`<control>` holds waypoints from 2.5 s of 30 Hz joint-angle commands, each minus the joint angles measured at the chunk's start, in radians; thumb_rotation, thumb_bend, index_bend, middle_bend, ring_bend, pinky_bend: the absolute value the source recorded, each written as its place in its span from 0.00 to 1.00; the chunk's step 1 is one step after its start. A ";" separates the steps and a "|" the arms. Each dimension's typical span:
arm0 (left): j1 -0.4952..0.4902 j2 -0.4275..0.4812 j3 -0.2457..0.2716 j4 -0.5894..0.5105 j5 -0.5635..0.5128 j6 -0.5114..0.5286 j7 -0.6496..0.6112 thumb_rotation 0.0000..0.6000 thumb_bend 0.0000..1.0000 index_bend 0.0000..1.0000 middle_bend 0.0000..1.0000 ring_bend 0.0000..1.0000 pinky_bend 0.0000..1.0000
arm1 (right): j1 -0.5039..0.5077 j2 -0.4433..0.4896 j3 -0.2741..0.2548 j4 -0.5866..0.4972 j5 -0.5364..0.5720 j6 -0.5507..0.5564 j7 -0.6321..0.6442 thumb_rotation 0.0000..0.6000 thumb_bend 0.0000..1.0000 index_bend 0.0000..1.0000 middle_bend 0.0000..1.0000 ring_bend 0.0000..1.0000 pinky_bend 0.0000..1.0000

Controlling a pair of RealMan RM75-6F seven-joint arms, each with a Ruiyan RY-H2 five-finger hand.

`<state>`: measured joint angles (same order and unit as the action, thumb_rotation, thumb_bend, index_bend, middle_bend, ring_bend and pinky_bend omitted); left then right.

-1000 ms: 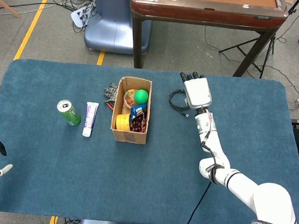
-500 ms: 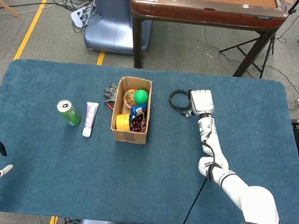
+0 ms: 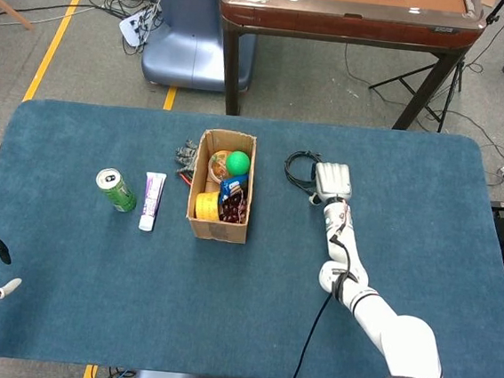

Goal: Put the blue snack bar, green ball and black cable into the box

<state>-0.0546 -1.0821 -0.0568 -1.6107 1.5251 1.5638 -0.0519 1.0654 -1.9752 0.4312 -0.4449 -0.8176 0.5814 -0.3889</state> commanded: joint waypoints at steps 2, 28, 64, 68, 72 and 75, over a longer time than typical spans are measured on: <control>0.000 0.001 -0.001 0.000 -0.001 0.000 -0.002 1.00 0.08 0.57 0.46 0.37 0.68 | 0.017 -0.021 0.020 0.037 0.017 -0.019 0.005 1.00 0.15 0.47 1.00 1.00 1.00; 0.001 0.004 -0.003 -0.001 -0.003 0.001 -0.009 1.00 0.08 0.57 0.46 0.37 0.68 | 0.029 -0.079 0.095 0.138 0.087 -0.100 0.005 1.00 0.30 0.49 1.00 1.00 1.00; 0.001 0.003 -0.003 -0.003 -0.003 0.002 -0.003 1.00 0.08 0.57 0.46 0.37 0.68 | 0.020 -0.053 0.119 0.104 0.158 -0.157 0.021 1.00 0.50 0.55 1.00 1.00 1.00; 0.001 0.003 -0.003 -0.002 -0.002 0.002 -0.002 1.00 0.08 0.57 0.46 0.37 0.68 | 0.014 -0.048 0.116 0.095 0.162 -0.159 0.024 1.00 0.52 0.55 1.00 1.00 1.00; 0.001 0.003 -0.002 -0.002 -0.003 0.001 0.000 1.00 0.08 0.57 0.46 0.37 0.68 | 0.004 -0.034 0.110 0.065 0.162 -0.163 0.032 1.00 0.54 0.56 1.00 1.00 1.00; 0.000 0.002 -0.002 -0.001 -0.004 -0.002 0.001 1.00 0.08 0.57 0.46 0.37 0.68 | -0.012 -0.014 0.099 0.021 0.162 -0.166 0.034 1.00 0.54 0.57 1.00 1.00 1.00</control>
<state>-0.0548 -1.0800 -0.0592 -1.6115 1.5215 1.5621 -0.0510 1.0629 -2.0009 0.5374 -0.4039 -0.6555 0.4179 -0.3573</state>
